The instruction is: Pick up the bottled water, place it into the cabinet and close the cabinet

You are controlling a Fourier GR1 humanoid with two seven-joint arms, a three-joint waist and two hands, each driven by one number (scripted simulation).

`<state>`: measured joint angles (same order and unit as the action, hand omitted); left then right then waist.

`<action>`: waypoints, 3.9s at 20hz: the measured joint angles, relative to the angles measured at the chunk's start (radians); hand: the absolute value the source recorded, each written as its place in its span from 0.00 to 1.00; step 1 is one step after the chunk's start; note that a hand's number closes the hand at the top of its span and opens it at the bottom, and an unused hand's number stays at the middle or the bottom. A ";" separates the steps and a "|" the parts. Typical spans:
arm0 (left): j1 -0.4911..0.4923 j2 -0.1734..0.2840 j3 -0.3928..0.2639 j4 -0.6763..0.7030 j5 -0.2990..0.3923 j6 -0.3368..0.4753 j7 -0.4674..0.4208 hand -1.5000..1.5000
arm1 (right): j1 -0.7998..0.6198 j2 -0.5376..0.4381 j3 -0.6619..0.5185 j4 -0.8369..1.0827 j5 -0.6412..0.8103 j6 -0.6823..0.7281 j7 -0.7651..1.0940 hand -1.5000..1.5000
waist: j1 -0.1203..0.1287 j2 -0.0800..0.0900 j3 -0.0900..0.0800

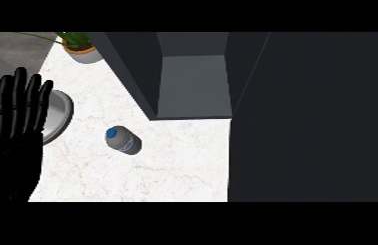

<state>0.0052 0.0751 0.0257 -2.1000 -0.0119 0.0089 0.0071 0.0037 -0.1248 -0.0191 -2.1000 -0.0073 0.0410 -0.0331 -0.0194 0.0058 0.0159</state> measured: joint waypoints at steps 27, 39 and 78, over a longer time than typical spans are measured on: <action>0.077 0.053 0.072 -0.004 0.214 -0.102 0.230 0.00 | 0.588 0.024 0.314 -0.384 -0.069 0.172 0.048 0.00 | 0.009 -0.009 -0.016; 0.057 0.057 0.115 0.350 0.214 -0.187 0.093 0.00 | 0.712 0.005 0.423 -0.398 -0.037 0.153 -0.038 0.00 | -0.003 -0.008 -0.017; -0.396 0.062 0.147 1.690 -0.061 -0.191 -0.942 1.00 | 0.942 -0.196 0.548 -0.399 0.012 0.062 -0.326 0.00 | -0.026 -0.003 -0.017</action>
<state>-0.3910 0.1367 0.1724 -0.4097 -0.0728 -0.1824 -0.9350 0.9460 -0.3206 0.5285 -2.4988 0.0045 0.1028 -0.3587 -0.0450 0.0030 -0.0014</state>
